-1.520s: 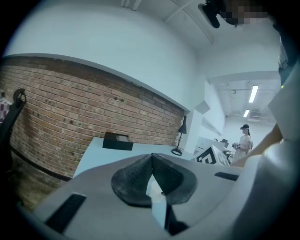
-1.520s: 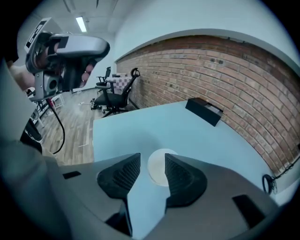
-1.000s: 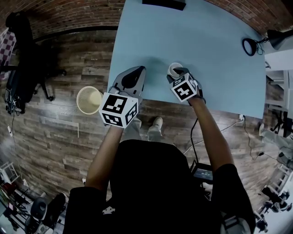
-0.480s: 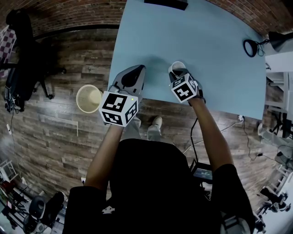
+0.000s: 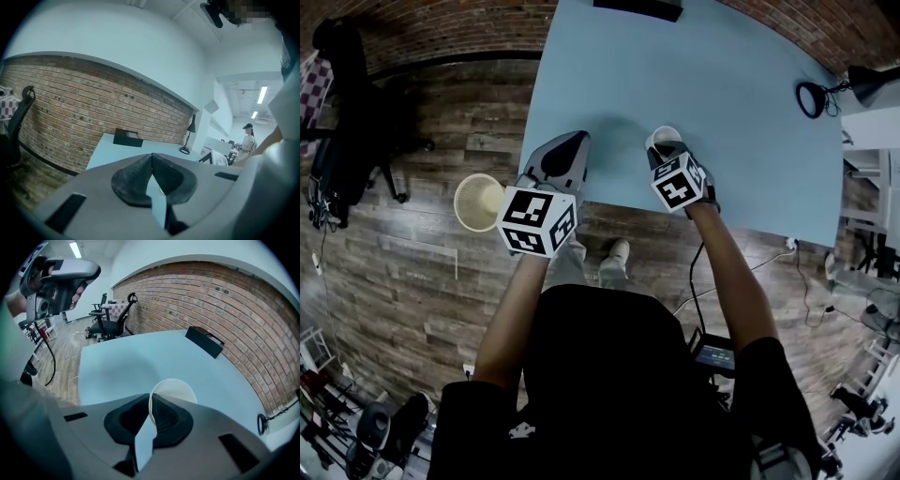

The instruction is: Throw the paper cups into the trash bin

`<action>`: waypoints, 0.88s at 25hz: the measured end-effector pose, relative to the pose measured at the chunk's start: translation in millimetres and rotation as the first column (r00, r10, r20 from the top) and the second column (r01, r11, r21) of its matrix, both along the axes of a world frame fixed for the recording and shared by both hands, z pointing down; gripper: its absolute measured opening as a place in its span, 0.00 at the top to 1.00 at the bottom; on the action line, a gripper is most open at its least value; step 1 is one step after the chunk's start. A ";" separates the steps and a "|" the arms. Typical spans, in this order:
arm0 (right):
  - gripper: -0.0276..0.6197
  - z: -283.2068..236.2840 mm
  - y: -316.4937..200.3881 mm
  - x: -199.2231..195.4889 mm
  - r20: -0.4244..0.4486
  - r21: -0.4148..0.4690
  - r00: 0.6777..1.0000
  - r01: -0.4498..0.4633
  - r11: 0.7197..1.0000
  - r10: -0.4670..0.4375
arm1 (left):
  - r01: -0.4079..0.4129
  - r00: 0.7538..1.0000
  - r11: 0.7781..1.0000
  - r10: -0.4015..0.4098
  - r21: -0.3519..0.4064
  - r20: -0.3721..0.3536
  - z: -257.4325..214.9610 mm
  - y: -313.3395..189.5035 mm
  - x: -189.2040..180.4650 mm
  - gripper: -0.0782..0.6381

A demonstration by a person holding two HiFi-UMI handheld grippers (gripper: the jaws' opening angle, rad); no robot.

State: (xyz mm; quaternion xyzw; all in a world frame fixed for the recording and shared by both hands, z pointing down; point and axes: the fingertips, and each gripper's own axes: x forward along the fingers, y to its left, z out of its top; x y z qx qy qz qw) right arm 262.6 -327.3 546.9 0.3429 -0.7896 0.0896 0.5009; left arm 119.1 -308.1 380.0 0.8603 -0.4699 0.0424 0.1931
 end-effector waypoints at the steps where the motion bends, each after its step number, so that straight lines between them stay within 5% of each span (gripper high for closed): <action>1: 0.92 -2.2 0.3 -0.5 0.007 0.004 1.000 -0.003 1.000 0.003 | 0.003 1.000 1.000 -0.003 0.000 0.000 0.0 0.3 -0.4 0.88; 8: 0.92 -36.7 -2.9 -6.9 0.136 0.063 0.990 -0.037 0.997 0.028 | 0.017 1.000 1.000 -0.017 0.014 0.010 -5.4 -0.3 4.6 0.88; 22: 0.93 -134.1 1.8 -13.2 0.444 0.188 0.896 -0.125 0.974 0.030 | 0.073 0.996 0.995 -0.076 0.063 0.036 -29.1 11.0 13.2 0.88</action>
